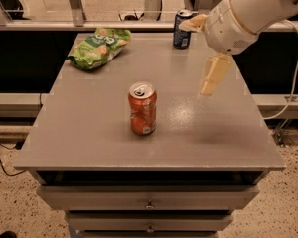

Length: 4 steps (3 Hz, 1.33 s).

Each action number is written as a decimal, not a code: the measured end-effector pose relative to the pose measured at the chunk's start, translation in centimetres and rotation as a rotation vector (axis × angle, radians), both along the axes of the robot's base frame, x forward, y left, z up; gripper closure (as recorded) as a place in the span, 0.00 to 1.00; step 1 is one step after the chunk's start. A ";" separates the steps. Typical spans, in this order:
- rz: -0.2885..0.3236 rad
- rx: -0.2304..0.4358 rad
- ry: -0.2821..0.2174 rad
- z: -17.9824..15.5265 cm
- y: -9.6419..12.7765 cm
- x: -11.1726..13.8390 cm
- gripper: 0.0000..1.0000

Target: Move green rice chip bag near pepsi can

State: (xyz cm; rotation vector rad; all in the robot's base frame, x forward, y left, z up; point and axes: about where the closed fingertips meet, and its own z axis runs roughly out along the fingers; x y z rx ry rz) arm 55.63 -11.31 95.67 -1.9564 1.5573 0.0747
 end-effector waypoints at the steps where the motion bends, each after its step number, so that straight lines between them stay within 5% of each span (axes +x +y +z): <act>1: 0.084 0.017 -0.047 -0.1 1.7 1.3 0.00; 4: 0.521 -0.023 -0.208 -3.7 11.2 11.5 0.00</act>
Offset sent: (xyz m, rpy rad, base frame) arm 0.0773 0.0785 -0.0279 0.0310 -0.1679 0.3661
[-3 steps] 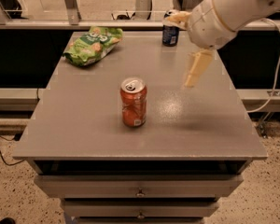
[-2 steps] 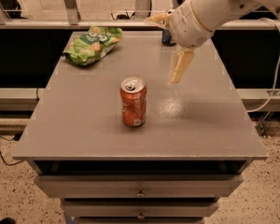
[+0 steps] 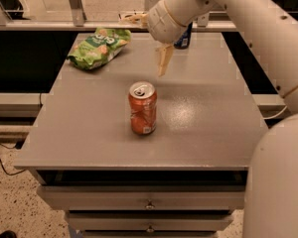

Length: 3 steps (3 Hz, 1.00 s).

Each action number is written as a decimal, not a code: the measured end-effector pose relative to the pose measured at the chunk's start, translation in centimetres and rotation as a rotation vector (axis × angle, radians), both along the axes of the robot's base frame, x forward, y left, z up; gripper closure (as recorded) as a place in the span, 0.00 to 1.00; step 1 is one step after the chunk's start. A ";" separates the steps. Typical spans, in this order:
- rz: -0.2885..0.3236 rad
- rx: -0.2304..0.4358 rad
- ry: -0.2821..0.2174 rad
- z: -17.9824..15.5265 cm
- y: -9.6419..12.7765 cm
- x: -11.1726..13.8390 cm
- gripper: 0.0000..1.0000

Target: Move green rice chip bag near pepsi can

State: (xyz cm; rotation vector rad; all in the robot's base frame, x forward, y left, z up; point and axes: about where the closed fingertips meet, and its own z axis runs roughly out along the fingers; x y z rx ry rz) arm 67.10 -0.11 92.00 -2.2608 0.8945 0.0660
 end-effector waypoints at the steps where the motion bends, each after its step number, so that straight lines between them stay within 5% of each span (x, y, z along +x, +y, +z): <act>1: 0.054 -0.006 -0.067 -0.5 2.7 2.5 0.00; 2: -0.015 0.023 -0.168 -0.2 5.4 4.3 0.00; 3: -0.062 0.047 -0.199 -1.1 7.3 4.8 0.00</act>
Offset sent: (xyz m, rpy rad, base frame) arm 0.0569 0.0733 -0.0027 0.0442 -0.2710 -0.0909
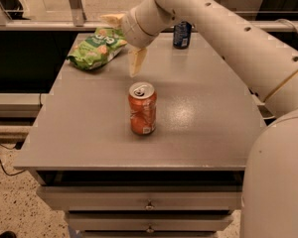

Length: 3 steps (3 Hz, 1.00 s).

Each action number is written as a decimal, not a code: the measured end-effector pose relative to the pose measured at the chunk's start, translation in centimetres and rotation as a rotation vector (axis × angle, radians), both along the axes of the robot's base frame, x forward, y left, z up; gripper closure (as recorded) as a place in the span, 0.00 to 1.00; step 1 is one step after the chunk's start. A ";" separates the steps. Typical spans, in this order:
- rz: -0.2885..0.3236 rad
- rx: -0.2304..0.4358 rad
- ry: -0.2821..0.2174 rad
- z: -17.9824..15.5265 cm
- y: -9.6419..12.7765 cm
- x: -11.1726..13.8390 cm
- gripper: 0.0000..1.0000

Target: Move green rice chip bag near pepsi can

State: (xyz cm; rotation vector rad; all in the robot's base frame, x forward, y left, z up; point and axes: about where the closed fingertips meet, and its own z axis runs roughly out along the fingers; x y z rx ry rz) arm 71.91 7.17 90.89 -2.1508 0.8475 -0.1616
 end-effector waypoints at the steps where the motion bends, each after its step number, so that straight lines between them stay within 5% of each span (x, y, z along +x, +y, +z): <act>1: -0.031 0.010 -0.006 -0.9 2.0 0.6 0.00; 3: -0.046 0.029 -0.023 -0.7 6.0 2.7 0.00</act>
Offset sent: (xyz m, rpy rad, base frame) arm 0.0304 0.0649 0.0011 0.0360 -0.0416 -0.0614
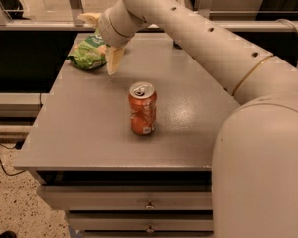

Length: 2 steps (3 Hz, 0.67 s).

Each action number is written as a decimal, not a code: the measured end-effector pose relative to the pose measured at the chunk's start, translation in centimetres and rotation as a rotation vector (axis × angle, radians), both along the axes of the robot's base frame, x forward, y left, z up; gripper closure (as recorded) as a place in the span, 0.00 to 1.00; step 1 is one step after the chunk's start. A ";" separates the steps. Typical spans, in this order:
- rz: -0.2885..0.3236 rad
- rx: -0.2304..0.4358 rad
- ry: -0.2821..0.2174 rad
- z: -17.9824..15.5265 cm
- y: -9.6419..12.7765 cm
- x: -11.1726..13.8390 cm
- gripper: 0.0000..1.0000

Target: Move green rice chip bag near pepsi can

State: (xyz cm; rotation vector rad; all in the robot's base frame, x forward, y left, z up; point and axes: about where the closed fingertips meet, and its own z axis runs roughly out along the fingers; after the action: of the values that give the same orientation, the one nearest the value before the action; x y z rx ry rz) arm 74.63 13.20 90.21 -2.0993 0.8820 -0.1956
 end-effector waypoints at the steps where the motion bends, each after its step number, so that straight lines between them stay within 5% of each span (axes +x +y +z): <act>1: -0.010 0.014 0.010 -0.4 1.3 1.0 0.00; 2: -0.019 0.033 0.021 -1.0 2.4 1.8 0.00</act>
Offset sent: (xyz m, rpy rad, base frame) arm 0.0286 0.0319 -0.0102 0.0580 0.0270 -0.0376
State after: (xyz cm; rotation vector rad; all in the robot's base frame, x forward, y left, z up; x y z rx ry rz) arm 76.41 15.58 89.25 -2.0670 0.9118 -0.1683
